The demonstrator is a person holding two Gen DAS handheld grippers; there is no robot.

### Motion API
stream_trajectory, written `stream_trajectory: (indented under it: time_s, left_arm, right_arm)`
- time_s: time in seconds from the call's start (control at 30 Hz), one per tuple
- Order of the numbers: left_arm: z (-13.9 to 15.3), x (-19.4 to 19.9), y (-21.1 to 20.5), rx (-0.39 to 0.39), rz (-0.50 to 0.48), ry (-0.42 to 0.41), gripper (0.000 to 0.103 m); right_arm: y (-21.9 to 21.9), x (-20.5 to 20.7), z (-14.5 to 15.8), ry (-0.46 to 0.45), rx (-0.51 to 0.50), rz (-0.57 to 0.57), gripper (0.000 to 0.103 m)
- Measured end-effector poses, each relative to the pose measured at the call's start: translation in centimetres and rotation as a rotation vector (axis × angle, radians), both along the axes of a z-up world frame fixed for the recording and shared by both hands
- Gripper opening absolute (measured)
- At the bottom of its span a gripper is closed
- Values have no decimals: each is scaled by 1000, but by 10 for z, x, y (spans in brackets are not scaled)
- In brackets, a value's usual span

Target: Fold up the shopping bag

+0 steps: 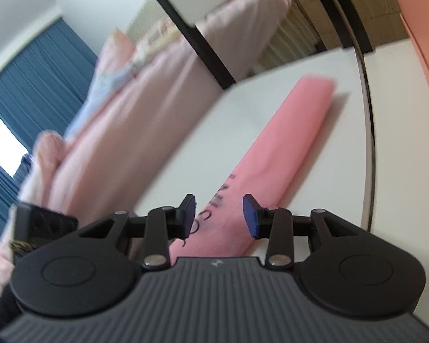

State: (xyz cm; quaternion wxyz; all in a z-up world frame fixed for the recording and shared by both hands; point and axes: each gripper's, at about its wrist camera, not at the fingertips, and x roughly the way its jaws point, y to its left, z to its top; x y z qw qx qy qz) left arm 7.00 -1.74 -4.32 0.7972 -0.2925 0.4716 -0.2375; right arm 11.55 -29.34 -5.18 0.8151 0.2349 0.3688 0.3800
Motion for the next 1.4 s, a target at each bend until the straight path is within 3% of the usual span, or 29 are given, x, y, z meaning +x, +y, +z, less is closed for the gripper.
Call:
stream_trajectory:
  time_s: [0.13,0.3,0.4,0.53,0.57,0.6,0.67,0.73,0.87,0.93,1.1,1.2,1.4]
  left_arm:
    - [24,-13,19,-78,43,-87,5]
    - [54,-34,29,-135,23,-222,5]
    - [56,-39,23,-146,-39,-249,5]
    - [53,-44,13,-126,-108,-253,6]
    - [53,-44,13,-118,-110,-250,7]
    - [53,-43,15,-108,-109,-252,8]
    - [55,-45,18,-89,-106,-257,24]
    - [60,-47,23,-72,-107,-274,28]
    - [68,-50,31,-67,-119,-307,51]
    - [70,-50,33,-77,-110,-327,51]
    - [67,-50,30,-55,-85,-346,53]
    - [71,-53,34,-81,-78,-387,57]
    - [68,-59,24,-186,-213,-411,59]
  right_arm:
    - [-19,-4,19,-51,131,-32,42]
    - [-26,0,24,-31,257,-39,47]
    - [-20,6,22,1,336,17,51]
    - [-15,12,24,-12,343,1,51]
    - [-17,13,25,-17,345,-12,40]
    - [-17,13,27,-29,347,-10,22]
    - [-16,13,33,-68,300,-8,15]
    - [-17,10,36,-107,318,21,13]
    - [-27,-1,49,-200,369,92,9]
    - [-29,-9,56,-249,378,134,9]
    - [-26,-24,67,-277,422,217,8]
    - [-27,-31,72,-291,453,270,8]
    - [-35,-43,76,-296,549,359,9]
